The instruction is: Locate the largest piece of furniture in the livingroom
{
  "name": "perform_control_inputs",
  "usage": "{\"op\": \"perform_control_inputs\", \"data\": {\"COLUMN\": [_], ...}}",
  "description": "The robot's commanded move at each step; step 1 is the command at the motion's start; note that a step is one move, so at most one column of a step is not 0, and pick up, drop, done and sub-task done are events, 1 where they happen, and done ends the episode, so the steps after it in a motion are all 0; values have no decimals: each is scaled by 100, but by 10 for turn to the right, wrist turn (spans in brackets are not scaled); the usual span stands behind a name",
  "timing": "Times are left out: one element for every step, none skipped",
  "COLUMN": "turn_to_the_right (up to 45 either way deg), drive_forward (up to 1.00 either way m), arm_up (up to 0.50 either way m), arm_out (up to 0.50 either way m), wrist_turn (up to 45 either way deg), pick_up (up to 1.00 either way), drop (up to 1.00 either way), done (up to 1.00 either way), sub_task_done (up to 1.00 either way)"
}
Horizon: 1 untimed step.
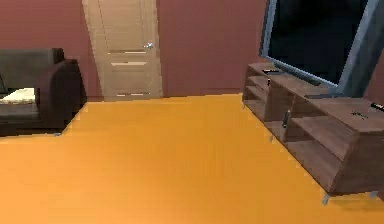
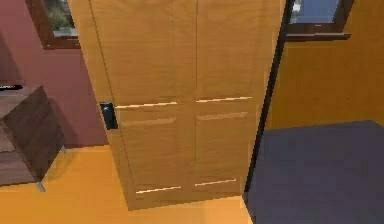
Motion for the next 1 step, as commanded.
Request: {"op": "perform_control_inputs", "data": {"turn_to_the_right": [-60], "drive_forward": [0], "arm_up": [0], "arm_out": [0], "wrist_turn": [0], "pick_up": [0], "drop": [0], "done": [0], "sub_task_done": [0]}}
